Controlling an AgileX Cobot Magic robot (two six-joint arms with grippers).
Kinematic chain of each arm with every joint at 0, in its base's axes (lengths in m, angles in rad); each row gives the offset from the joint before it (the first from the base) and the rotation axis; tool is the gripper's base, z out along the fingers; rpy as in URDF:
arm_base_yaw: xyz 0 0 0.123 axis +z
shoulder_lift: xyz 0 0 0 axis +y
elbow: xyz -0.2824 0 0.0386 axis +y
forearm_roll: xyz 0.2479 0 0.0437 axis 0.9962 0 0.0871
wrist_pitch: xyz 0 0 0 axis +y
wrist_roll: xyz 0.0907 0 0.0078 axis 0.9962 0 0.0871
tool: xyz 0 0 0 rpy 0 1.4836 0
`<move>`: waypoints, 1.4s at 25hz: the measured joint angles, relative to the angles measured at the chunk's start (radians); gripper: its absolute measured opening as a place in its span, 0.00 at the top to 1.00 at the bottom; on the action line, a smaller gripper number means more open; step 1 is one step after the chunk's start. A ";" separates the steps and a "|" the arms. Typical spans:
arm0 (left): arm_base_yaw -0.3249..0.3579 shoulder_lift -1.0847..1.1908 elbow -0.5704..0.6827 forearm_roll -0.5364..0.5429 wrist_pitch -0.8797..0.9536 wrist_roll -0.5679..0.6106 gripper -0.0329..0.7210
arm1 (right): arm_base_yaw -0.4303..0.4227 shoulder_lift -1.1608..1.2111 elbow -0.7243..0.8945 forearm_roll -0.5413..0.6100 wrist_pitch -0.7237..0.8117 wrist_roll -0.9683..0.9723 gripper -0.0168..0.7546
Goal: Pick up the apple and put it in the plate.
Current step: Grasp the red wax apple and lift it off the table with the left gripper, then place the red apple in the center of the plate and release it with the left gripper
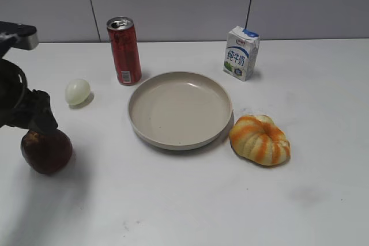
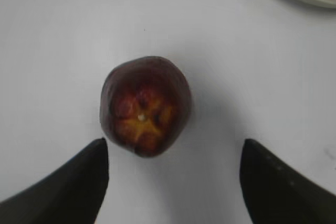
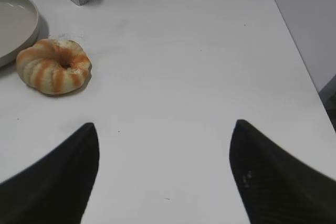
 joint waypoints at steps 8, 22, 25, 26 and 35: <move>-0.001 0.211 -0.098 0.056 0.054 -0.028 0.17 | 0.000 0.000 0.000 0.000 0.001 0.000 0.22; -0.027 0.249 -0.229 0.081 0.131 -0.048 0.22 | 0.000 0.000 0.000 0.000 0.000 0.000 0.22; -0.095 0.268 -0.380 0.115 0.153 -0.048 0.22 | 0.000 0.000 0.000 0.000 0.000 0.000 0.22; -0.124 0.286 -0.444 0.120 0.168 -0.048 0.22 | 0.000 0.000 0.000 0.000 0.000 0.000 0.22; -0.321 0.632 -0.986 0.123 0.341 -0.048 0.22 | 0.000 0.000 0.000 0.000 0.001 0.000 0.22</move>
